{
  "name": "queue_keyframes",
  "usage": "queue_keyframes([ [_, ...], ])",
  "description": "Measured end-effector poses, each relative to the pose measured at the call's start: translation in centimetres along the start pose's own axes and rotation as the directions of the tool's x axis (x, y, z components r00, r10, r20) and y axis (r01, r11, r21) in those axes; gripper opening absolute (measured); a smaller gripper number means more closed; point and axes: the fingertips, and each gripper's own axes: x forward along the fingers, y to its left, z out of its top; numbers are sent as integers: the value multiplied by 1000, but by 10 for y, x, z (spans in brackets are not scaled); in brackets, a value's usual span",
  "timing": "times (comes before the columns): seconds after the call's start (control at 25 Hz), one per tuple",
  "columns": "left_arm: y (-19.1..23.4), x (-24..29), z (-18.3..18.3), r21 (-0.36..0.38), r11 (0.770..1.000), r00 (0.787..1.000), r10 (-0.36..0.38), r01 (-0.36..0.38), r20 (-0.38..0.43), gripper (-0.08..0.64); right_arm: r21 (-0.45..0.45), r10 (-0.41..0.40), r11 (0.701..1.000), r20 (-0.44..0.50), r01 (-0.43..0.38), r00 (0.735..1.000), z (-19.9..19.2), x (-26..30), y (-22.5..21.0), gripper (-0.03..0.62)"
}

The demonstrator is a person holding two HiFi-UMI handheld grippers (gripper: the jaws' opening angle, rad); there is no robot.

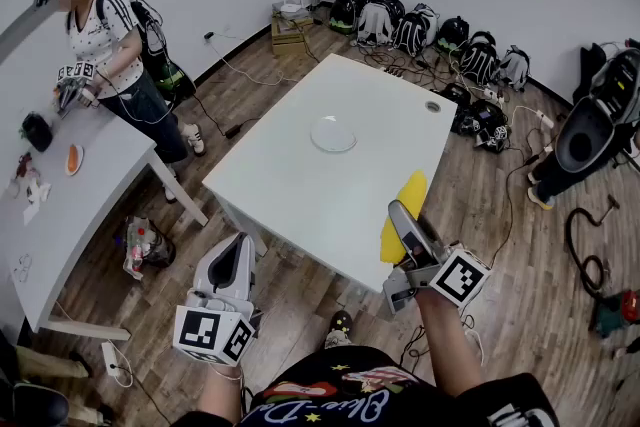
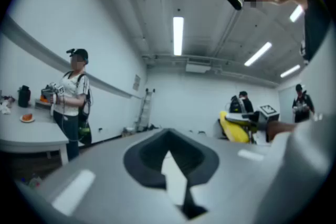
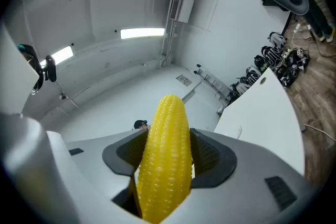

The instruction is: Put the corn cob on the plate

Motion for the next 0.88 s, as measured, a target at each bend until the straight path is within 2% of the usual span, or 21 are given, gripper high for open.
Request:
queue_keyframes([
  [0.2, -1, 81, 1, -19, 999, 998, -50, 50, 30, -11, -31, 9, 999, -52, -11, 999, 23, 65, -53, 261],
  [0.36, 9, 117, -6, -42, 998, 999, -47, 47, 3, -11, -12, -5, 1000, -98, 4, 995, 26, 111, -90, 261],
  [0.56, 46, 152, -19, -55, 997, 998, -55, 53, -28, -11, -76, -133, 990, -174, 122, 976, 7, 168, -146, 261],
  [0.76, 76, 207, -15, -69, 994, 995, -92, 90, -23, -11, -116, -206, 976, -240, 183, 949, -3, 228, -189, 261],
  [0.88, 94, 232, -16, -55, 996, 997, -75, 73, -36, -11, -156, -258, 963, -288, 220, 922, -10, 256, -218, 261],
])
